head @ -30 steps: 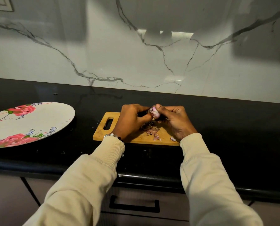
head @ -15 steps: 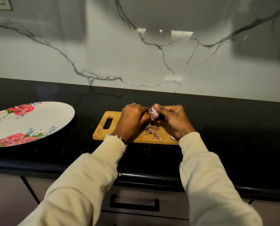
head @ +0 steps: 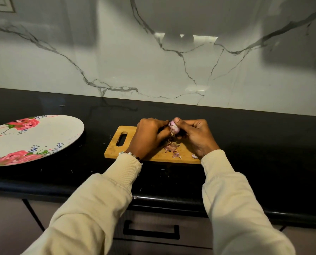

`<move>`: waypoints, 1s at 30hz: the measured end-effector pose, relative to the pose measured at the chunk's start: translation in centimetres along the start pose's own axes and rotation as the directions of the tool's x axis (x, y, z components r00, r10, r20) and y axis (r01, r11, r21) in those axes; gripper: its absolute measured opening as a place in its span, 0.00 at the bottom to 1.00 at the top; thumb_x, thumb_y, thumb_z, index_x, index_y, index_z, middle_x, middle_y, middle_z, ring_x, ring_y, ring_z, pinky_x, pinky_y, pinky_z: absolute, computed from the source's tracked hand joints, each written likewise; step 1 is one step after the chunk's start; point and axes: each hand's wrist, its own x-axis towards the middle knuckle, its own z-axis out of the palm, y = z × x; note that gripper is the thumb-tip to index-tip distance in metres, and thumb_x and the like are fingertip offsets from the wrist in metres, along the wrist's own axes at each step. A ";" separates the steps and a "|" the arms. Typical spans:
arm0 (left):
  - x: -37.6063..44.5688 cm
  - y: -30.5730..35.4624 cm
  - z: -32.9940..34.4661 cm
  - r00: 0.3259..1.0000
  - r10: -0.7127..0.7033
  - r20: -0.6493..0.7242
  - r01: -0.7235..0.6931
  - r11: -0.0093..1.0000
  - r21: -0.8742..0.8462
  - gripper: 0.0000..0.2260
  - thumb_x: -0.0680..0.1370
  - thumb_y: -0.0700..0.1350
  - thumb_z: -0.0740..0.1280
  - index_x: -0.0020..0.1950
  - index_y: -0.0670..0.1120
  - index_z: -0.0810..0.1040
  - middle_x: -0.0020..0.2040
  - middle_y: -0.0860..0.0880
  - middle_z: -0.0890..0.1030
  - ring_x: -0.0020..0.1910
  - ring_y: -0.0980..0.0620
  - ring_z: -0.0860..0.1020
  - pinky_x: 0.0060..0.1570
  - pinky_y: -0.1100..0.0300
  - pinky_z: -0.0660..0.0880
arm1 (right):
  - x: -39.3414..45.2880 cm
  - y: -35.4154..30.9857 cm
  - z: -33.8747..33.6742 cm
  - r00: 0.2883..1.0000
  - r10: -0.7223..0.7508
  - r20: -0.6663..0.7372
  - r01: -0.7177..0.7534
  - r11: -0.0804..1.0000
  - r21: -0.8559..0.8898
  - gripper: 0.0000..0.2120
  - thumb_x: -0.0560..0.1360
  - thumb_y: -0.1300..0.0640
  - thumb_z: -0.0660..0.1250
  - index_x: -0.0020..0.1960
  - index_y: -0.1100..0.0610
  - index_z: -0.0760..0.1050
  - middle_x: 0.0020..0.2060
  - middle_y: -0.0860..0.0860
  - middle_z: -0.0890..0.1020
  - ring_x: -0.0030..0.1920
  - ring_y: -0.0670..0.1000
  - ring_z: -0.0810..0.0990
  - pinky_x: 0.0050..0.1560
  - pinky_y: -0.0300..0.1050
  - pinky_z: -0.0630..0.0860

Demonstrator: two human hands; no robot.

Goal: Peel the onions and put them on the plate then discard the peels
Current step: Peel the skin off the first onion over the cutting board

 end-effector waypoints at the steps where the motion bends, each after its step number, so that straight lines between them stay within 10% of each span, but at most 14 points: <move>1: 0.0 -0.1 0.0 1.000 0.010 0.020 -0.011 1.000 0.024 0.23 0.77 0.60 0.62 0.54 0.43 0.84 0.39 0.45 0.84 0.36 0.52 0.77 0.39 0.58 0.71 | 0.0 0.1 0.0 1.000 -0.006 0.003 0.006 1.000 0.005 0.13 0.69 0.52 0.74 0.41 0.63 0.85 0.43 0.67 0.83 0.47 0.64 0.80 0.60 0.69 0.73; 14: 0.4 -0.2 0.4 0.990 -0.056 -0.127 0.057 0.998 -0.002 0.13 0.78 0.43 0.68 0.62 0.44 0.81 0.54 0.45 0.85 0.51 0.49 0.82 0.54 0.55 0.78 | 0.2 -0.3 0.0 0.992 0.044 -0.116 -0.032 0.994 0.102 0.10 0.77 0.59 0.69 0.43 0.64 0.84 0.39 0.60 0.85 0.42 0.56 0.83 0.48 0.56 0.80; 25: -0.1 0.4 0.5 0.983 0.154 -0.102 -0.113 0.939 0.325 0.15 0.78 0.51 0.60 0.44 0.41 0.79 0.35 0.45 0.81 0.31 0.45 0.78 0.30 0.56 0.73 | -0.1 -0.4 0.4 0.993 0.081 -0.089 -0.074 0.994 0.076 0.09 0.77 0.60 0.69 0.45 0.66 0.83 0.41 0.61 0.84 0.38 0.54 0.82 0.33 0.42 0.77; 30: -0.2 0.5 0.6 0.987 0.157 -0.042 -0.121 0.880 0.460 0.14 0.69 0.45 0.78 0.43 0.41 0.76 0.34 0.44 0.79 0.26 0.45 0.75 0.28 0.61 0.61 | -0.3 -0.6 0.7 0.996 0.067 -0.058 -0.061 0.992 0.110 0.09 0.76 0.61 0.70 0.48 0.67 0.83 0.41 0.62 0.85 0.40 0.56 0.83 0.34 0.43 0.78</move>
